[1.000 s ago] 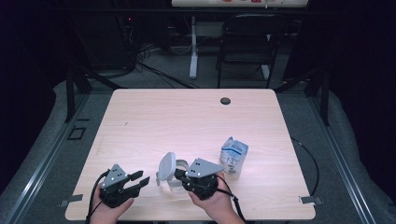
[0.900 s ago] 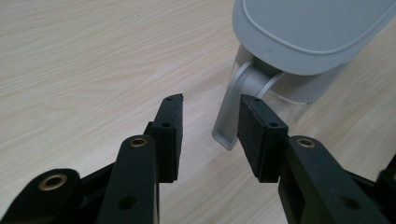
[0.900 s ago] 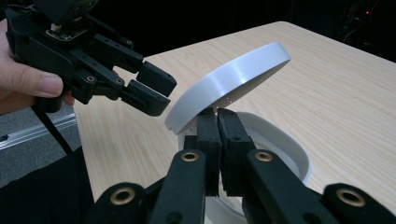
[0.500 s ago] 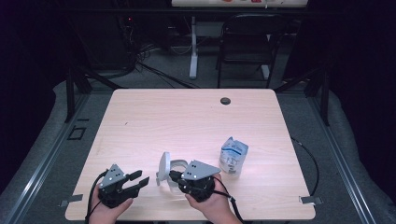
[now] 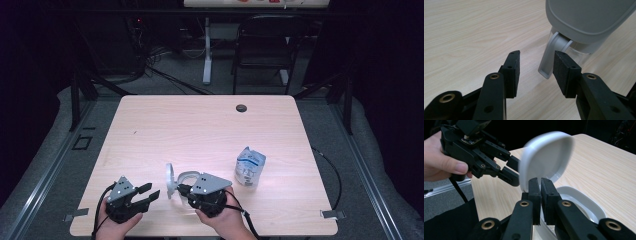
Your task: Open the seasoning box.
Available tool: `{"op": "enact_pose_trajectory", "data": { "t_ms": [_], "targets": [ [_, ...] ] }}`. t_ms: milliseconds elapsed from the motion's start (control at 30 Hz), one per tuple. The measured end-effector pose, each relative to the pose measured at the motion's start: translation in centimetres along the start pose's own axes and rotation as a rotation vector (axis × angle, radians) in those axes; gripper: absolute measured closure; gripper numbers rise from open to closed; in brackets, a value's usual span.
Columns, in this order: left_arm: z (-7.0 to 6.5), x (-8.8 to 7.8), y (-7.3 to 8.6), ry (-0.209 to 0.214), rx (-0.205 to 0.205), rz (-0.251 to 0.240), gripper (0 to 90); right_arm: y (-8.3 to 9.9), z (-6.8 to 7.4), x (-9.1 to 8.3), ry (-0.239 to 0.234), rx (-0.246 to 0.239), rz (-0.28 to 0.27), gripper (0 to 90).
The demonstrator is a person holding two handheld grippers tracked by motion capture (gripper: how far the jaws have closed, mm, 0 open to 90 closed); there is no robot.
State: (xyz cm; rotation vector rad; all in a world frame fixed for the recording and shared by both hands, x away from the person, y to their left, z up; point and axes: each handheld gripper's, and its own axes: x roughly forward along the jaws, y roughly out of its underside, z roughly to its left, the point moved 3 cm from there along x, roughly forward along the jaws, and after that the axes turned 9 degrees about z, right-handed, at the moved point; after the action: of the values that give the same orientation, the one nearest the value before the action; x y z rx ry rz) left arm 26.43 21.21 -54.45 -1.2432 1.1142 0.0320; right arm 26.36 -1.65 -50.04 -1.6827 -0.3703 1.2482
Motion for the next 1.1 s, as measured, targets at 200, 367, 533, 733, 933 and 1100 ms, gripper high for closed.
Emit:
{"op": "enact_pose_trajectory", "data": {
  "t_ms": [200, 367, 533, 733, 933, 1100],
  "targets": [
    [0.1, 0.0, 0.1, 0.003, 0.0, 0.01, 57.4, 0.0, 0.0, 0.1, -0.003, -0.002, 0.002, 86.7],
    [0.1, 0.0, 0.1, -0.001, -0.004, 0.009, 56.9, 0.2, -0.2, 0.0, 0.003, 0.004, 0.004, 85.4],
    [0.0, 0.1, 0.2, 0.004, -0.002, 0.019, 56.8, 0.4, -0.6, -0.3, 0.012, 0.017, 0.001, 82.2],
    [-0.1, 0.1, 0.1, 0.004, 0.004, 0.014, 56.9, 0.6, -1.1, -0.7, 0.036, 0.029, 0.005, 75.6],
    [-0.3, 0.1, 0.1, 0.011, 0.009, 0.011, 56.1, 0.9, -1.7, -1.2, 0.056, 0.042, 0.01, 70.7],
    [-0.6, 0.3, 0.1, 0.015, 0.021, 0.006, 55.6, 1.1, -2.0, -1.4, 0.067, 0.049, 0.01, 67.5]
  ]
}}
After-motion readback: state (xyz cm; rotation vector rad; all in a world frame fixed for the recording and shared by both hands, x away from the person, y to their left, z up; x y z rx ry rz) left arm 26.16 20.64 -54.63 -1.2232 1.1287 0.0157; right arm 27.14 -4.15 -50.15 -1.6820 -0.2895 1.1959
